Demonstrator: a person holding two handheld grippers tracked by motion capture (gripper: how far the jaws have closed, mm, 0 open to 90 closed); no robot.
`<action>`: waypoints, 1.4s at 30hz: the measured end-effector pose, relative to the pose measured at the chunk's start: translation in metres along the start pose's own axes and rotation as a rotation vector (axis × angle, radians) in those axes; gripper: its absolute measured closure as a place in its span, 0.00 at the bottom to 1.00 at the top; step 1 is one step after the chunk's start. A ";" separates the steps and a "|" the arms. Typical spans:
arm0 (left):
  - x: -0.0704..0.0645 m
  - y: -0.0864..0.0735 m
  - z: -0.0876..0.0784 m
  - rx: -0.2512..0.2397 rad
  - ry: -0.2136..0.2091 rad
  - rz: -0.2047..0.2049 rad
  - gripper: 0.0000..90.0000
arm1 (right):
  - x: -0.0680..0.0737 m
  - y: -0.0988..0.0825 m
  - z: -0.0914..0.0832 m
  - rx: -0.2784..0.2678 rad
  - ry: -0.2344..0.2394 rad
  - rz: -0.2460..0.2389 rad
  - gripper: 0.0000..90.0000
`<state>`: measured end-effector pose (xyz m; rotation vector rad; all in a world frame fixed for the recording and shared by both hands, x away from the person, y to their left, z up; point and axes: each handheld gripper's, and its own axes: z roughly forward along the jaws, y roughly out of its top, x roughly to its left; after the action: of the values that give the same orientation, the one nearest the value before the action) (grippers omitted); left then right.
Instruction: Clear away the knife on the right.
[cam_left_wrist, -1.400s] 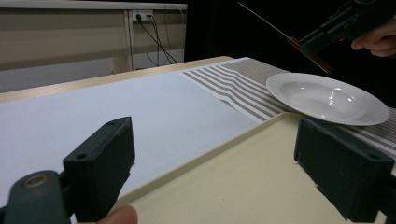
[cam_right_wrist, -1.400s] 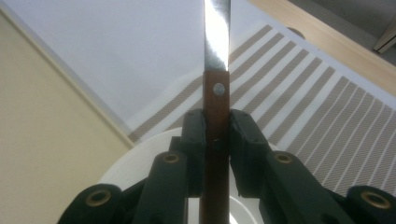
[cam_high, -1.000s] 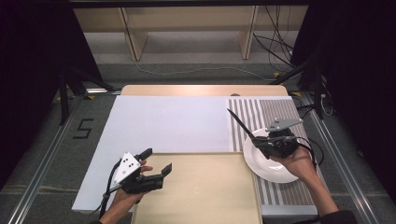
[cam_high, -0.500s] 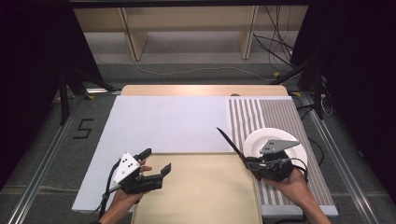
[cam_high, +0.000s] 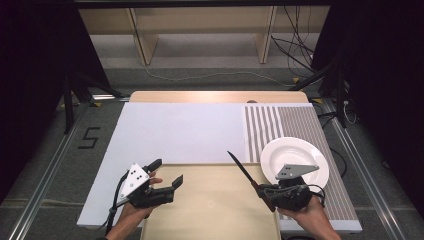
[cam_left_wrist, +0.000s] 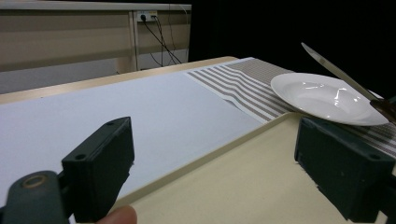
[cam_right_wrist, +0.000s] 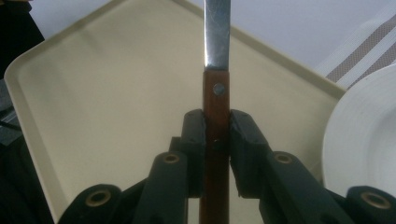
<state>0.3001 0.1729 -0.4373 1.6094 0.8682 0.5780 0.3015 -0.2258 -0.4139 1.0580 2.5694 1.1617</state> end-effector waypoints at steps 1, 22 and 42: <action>0.000 0.000 0.000 0.003 0.001 0.000 0.13 | 0.003 -0.002 0.000 0.005 0.003 -0.002 0.86; 0.000 -0.001 0.000 0.005 0.001 -0.004 0.13 | 0.017 -0.024 0.015 0.137 0.033 0.096 0.86; 0.001 -0.001 0.000 0.005 0.001 -0.001 0.13 | 0.025 -0.030 0.035 0.298 -0.004 0.047 0.86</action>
<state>0.3003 0.1733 -0.4384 1.6130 0.8718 0.5765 0.2796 -0.2015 -0.4551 1.1806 2.7892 0.7987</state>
